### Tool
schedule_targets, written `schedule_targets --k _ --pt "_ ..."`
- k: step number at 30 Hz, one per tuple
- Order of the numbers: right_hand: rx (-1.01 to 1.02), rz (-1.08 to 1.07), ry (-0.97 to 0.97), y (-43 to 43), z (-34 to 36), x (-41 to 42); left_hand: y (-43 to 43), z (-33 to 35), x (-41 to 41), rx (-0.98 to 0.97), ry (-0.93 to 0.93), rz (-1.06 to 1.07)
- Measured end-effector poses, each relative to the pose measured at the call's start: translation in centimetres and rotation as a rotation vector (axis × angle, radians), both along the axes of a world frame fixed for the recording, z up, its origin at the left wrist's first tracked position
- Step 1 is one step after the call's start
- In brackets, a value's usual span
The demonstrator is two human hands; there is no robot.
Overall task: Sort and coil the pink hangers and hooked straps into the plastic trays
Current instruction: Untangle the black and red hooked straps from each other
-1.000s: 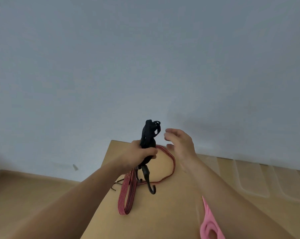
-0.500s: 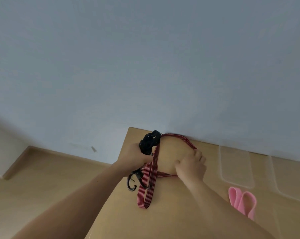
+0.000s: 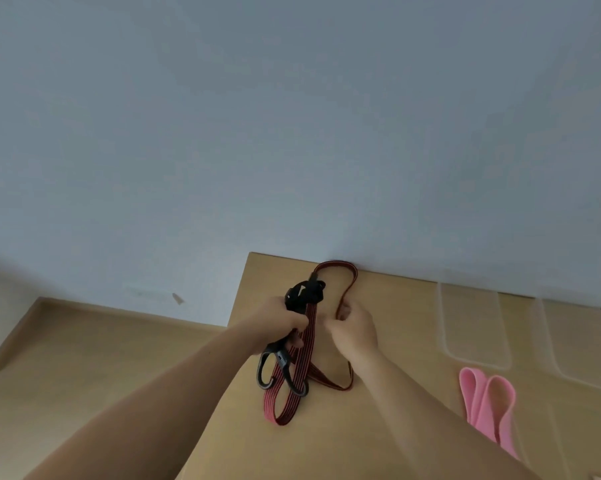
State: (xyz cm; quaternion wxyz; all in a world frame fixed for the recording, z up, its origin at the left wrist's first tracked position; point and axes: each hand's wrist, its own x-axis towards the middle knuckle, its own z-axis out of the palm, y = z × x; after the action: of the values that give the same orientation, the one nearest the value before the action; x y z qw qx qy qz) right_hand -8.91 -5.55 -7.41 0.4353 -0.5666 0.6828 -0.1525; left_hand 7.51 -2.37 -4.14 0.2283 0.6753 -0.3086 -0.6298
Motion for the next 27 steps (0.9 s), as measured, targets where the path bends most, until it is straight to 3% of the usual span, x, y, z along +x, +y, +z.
schedule_targets --k 10,13,15,19,21,27 --pt "-0.001 0.231 0.335 1.4 0.7 1.8 0.9 -0.8 1.2 -0.013 0.059 0.012" --pt "-0.02 0.277 0.36 2.1 0.4 2.4 1.0 -0.5 1.2 -0.017 0.015 -0.083" --pt "-0.002 0.236 0.324 2.1 0.3 2.2 0.7 -0.4 1.2 -0.078 -0.007 0.013" --pt "0.074 -0.025 -0.027 0.7 1.2 0.4 -0.4 0.9 1.5 -0.172 -0.01 0.156" --pt "-0.007 -0.102 -0.251 -0.2 3.1 -0.3 -1.0 2.4 1.5 -0.192 0.006 0.127" --pt "-0.211 -0.103 -0.721 -2.1 12.5 -1.9 -2.4 9.7 -0.3 -0.388 0.049 0.092"
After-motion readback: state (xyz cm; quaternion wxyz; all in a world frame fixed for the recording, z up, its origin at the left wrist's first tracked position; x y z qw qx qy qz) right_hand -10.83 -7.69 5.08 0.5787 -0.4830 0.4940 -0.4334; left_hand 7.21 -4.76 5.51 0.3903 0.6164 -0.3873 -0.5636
